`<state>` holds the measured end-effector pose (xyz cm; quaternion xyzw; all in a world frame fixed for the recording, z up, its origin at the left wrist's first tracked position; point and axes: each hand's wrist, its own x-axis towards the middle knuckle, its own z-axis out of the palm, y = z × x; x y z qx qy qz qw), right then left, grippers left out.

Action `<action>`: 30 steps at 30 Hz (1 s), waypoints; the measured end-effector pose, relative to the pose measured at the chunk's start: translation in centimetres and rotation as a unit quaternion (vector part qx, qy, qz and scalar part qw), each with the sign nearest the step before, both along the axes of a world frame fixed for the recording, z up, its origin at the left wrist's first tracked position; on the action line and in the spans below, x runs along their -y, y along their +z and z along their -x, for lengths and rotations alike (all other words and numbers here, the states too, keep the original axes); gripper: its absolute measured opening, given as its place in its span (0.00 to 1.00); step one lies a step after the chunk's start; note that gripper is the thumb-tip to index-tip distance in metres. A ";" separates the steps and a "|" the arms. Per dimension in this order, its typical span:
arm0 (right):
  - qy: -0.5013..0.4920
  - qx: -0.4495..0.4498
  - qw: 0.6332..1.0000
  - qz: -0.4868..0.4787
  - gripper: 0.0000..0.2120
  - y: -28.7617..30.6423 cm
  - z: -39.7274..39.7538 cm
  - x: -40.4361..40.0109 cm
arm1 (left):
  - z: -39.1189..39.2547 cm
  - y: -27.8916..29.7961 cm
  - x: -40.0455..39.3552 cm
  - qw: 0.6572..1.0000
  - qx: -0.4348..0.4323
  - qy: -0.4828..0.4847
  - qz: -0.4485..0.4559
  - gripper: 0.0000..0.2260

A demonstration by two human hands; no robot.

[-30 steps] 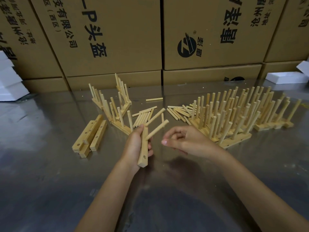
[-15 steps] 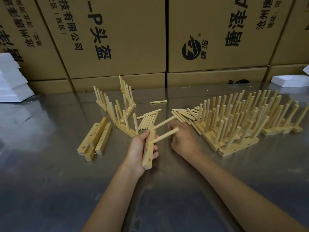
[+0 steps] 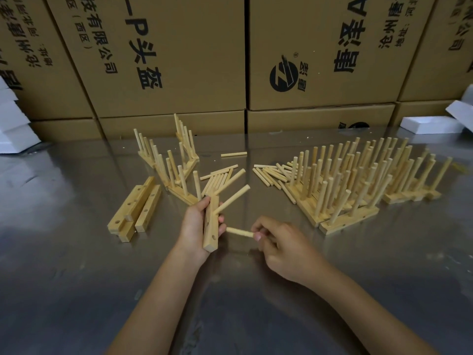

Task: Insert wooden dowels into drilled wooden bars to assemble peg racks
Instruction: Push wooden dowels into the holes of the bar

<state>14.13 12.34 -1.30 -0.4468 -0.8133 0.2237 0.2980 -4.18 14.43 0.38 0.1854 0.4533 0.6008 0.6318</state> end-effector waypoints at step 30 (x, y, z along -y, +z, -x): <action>0.050 -0.261 0.950 0.166 0.04 1.3 1.4 1.3 | -2.0 0.0 0.2 0.994 -0.103 0.016 -0.043 0.10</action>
